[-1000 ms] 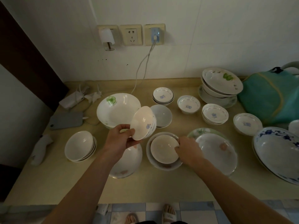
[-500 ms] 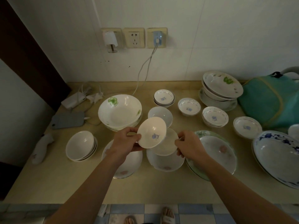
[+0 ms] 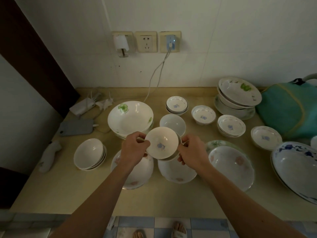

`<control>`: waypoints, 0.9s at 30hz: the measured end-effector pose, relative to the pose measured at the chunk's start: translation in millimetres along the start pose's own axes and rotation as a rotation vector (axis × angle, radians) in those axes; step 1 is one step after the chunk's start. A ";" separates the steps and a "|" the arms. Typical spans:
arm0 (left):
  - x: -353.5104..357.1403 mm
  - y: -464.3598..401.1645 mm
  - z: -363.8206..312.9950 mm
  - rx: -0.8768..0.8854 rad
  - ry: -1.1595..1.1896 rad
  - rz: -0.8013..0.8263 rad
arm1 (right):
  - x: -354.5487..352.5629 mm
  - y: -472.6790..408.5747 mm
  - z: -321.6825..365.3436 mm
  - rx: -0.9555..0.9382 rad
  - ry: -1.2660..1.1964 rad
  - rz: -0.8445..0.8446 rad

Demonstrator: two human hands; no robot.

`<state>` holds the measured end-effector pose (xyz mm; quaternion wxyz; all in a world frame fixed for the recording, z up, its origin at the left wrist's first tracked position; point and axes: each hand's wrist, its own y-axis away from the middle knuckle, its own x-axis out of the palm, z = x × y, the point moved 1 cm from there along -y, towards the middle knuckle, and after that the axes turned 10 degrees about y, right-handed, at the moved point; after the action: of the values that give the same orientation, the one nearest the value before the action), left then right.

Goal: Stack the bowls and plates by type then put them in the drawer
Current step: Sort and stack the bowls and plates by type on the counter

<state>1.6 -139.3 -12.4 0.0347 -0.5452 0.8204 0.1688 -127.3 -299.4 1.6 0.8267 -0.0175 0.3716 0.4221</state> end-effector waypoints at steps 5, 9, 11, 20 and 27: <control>-30.6 1.4 4.2 -0.201 0.308 0.137 | 25.4 4.6 27.9 -0.055 -0.045 0.066; -70.9 2.5 6.7 -0.144 0.281 0.049 | 49.6 6.1 57.7 -0.097 -0.114 0.147; -90.7 0.4 9.3 -0.111 0.227 -0.003 | 61.7 7.1 73.1 -0.124 -0.145 0.204; -179.3 -14.5 29.1 -0.037 -0.037 -0.214 | 130.9 13.8 140.4 -0.196 -0.094 0.318; -228.2 -24.0 50.7 0.032 -0.319 -0.229 | 198.6 18.2 155.1 -0.130 -0.036 0.289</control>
<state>108.9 69.8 -10.9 0.1917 -0.6008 0.7396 0.2351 25.7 -98.5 -6.1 0.7610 -0.0097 0.3275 0.5599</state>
